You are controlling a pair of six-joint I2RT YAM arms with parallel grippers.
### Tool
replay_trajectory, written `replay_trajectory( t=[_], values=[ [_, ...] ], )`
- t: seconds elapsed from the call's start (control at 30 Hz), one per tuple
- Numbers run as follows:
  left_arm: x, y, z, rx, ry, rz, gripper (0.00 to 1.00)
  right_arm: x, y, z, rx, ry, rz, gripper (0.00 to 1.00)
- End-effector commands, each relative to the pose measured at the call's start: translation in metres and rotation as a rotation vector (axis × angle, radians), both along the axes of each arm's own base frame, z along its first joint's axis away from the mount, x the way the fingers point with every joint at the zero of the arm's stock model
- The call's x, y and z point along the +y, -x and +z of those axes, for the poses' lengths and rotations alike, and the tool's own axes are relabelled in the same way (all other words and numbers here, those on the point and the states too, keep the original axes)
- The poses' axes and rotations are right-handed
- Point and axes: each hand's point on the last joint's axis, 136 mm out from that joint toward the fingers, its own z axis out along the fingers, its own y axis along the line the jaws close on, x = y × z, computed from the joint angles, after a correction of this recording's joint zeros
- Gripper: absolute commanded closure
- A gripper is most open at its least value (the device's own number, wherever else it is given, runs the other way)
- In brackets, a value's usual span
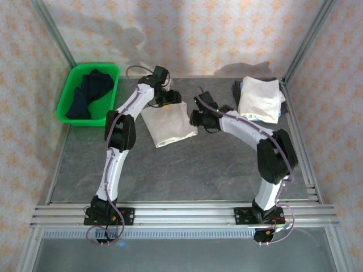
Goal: Fold and stack the t-shirts
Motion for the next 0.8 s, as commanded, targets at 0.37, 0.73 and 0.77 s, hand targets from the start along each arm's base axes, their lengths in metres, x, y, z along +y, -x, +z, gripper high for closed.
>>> replay_trajectory(
  t=[0.37,0.73,0.77],
  values=[
    [0.084,0.072,0.062,-0.109,-0.136,0.194,0.37,0.034,-0.029,-0.09,0.178,0.004,0.113,0.62],
    [0.132,0.135,0.02,-0.039,-0.323,0.284,0.37,0.02,0.068,-0.06,0.166,0.059,0.064,0.71],
    [0.131,0.136,0.014,-0.029,-0.319,0.277,0.37,0.015,0.065,-0.053,0.139,0.067,0.042,0.7]
  ],
)
